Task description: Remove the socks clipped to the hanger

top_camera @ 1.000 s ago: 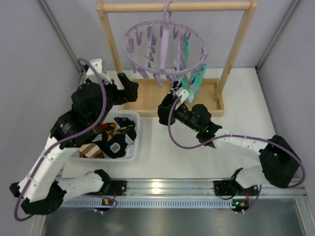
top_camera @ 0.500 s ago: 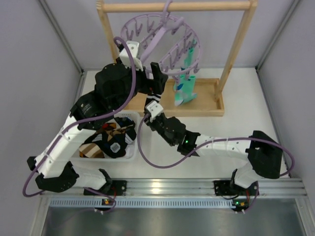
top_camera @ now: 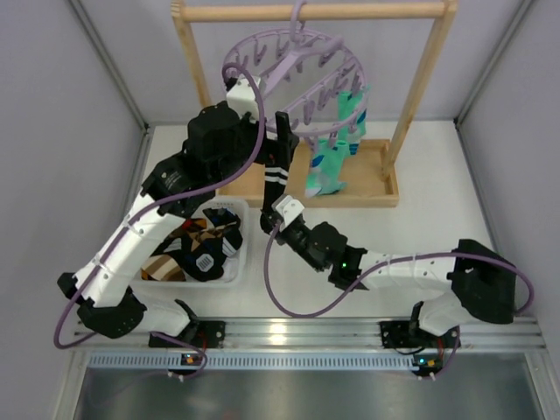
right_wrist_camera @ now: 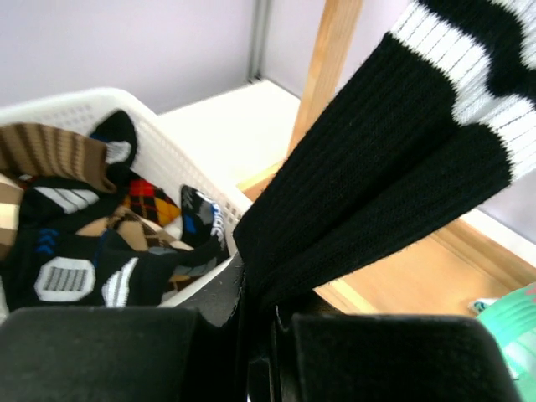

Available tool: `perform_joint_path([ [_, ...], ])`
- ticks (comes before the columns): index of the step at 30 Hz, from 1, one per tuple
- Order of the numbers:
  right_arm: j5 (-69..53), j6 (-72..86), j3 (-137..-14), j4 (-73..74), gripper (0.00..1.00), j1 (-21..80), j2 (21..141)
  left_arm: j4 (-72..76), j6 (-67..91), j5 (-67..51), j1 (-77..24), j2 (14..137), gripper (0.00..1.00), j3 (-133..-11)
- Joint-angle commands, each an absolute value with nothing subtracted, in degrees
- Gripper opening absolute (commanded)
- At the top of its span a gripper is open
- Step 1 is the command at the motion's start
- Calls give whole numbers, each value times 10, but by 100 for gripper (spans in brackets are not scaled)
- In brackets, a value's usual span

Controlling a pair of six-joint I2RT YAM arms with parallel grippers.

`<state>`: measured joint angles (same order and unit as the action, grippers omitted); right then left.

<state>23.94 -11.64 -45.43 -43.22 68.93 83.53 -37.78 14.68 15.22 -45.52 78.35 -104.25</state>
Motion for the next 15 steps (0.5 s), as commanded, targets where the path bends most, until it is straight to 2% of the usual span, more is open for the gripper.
perform_joint_path([
  [1, 168, -95, -425, -486, 0, 680, 789, -334, 168, 68, -430, 787, 98, -1009],
  [10, 69, -54, -369, -513, 0, 628, 724, -223, 204, -70, -376, 775, 97, -923],
  [15, 25, -54, -359, -512, 0, 623, 704, -161, 234, -115, -360, 782, 92, -887],
])
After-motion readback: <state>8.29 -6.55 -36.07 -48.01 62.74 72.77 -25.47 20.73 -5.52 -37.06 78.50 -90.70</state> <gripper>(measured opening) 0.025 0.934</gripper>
